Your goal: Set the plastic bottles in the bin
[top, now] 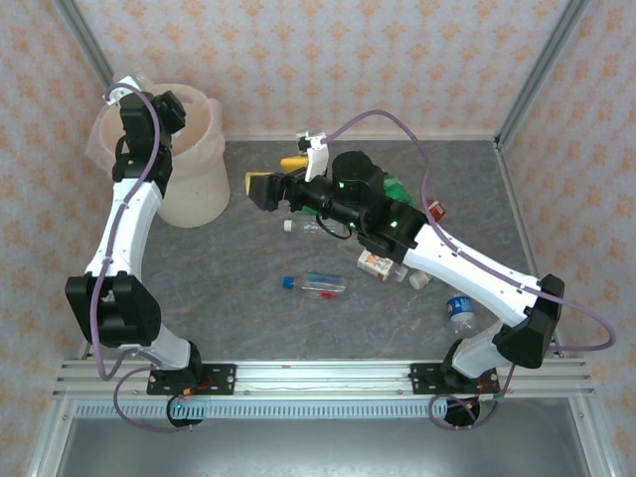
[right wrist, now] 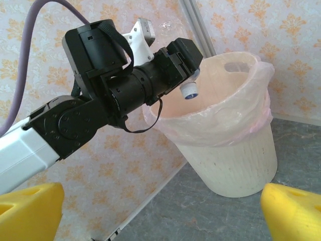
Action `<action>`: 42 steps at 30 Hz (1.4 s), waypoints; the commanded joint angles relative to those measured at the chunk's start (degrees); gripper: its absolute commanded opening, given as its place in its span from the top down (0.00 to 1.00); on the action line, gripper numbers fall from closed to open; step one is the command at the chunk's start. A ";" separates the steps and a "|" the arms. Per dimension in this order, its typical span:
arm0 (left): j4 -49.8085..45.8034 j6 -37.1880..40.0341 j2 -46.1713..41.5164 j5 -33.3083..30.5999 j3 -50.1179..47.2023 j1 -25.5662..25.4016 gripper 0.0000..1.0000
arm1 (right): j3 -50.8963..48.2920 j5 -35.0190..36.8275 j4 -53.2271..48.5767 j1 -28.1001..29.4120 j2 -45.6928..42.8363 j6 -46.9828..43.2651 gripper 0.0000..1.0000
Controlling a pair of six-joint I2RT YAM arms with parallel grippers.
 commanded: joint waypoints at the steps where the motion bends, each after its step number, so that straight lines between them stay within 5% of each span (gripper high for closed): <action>1: 0.92 -1.18 0.53 1.68 2.50 0.57 0.36 | 1.88 1.44 -0.83 0.18 -0.78 -0.20 0.00; 9: -0.64 -1.19 1.69 2.41 4.50 0.66 0.36 | 1.96 1.65 -1.21 0.19 -1.14 -0.36 0.00; 14: -1.71 -1.38 1.76 1.89 5.32 0.66 0.01 | 2.23 1.65 -1.56 0.21 -1.11 -0.31 0.00; 42: -0.25 -3.83 -5.58 5.48 -0.75 -1.20 0.01 | 0.24 1.91 -0.55 0.16 -2.48 0.34 0.00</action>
